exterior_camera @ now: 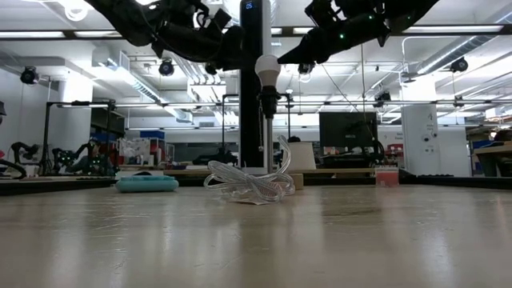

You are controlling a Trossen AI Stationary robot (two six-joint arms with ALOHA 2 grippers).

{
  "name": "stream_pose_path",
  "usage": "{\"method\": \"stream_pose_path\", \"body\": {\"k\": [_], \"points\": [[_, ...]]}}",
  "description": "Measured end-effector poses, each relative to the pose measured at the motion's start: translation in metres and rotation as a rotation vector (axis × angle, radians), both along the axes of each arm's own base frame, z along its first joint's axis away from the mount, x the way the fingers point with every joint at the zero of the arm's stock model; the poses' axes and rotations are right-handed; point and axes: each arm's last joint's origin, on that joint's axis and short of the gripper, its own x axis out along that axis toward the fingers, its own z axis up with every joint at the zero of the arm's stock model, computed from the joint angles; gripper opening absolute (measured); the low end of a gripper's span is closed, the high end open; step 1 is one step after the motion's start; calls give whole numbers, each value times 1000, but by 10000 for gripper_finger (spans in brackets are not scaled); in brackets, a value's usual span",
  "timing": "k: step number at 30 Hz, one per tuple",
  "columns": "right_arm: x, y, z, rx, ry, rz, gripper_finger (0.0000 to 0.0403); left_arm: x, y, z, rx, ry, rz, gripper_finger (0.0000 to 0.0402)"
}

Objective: Screw lightbulb
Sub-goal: Remove the light bulb from the desk lamp

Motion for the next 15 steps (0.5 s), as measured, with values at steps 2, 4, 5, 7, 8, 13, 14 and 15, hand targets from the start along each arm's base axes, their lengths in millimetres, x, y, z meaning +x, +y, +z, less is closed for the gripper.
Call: {"method": "stream_pose_path", "body": {"k": [2, 4, 5, 7, 8, 13, 14, 15], "points": [[-1, -1, 0, -1, 5, -18, 0, -1, -1, 1, -3, 3, -7, 0], [-2, -3, -1, -1, 13, -39, 0, -3, -3, 2, -9, 8, -19, 0], [-2, -5, -1, -2, 15, -53, 0, -4, -4, 4, -17, 10, -35, 0], [-3, -7, 0, -9, 9, -77, 0, -4, -8, 6, -25, 13, -77, 0], [-4, -9, -2, -7, 19, -92, 0, -5, -10, 5, -31, 25, -81, 0], [-7, -9, -3, 5, 54, -96, 0, -7, -12, 7, -25, 29, -39, 0], [-9, -9, -4, 11, 66, -98, 0, -7, -11, 7, -23, 29, -23, 0], [-10, -9, -4, 16, 82, -103, 0, -7, -11, 7, -19, 30, -4, 0]]}}
